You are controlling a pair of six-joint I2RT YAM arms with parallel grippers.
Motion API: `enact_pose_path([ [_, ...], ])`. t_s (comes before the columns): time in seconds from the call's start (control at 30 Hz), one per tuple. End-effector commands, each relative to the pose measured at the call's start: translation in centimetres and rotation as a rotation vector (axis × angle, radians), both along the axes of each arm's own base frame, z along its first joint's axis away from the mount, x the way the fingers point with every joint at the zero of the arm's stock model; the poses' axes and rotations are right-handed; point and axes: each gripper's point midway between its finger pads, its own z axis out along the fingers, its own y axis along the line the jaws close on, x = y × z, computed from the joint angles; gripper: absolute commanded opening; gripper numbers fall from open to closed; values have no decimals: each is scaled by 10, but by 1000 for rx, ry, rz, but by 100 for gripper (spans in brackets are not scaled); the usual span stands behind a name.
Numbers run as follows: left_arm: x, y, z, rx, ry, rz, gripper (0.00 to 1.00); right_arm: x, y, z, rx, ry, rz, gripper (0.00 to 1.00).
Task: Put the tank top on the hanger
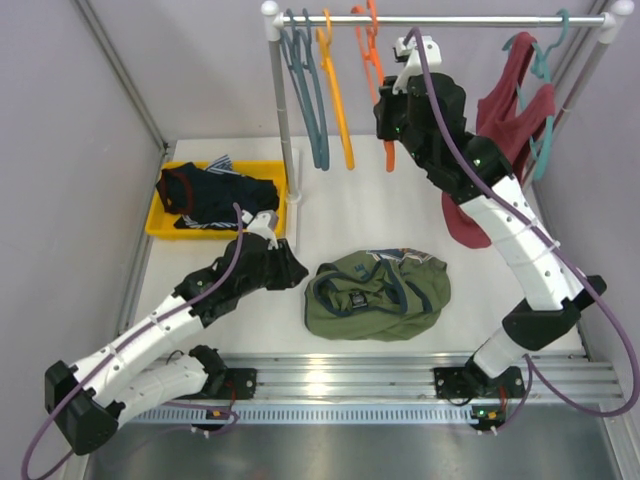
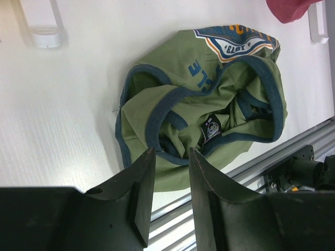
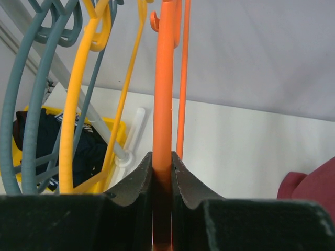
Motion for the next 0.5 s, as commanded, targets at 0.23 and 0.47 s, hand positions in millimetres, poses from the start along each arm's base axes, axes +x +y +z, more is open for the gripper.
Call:
enact_pose_path([
  [0.23, 0, -17, -6, -56, 37, -35, 37, -49, -43, 20, 116, -49, -18, 0],
  [0.47, -4, -30, -30, -37, 100, -41, 37, -124, -71, -43, 121, 109, 104, 0],
])
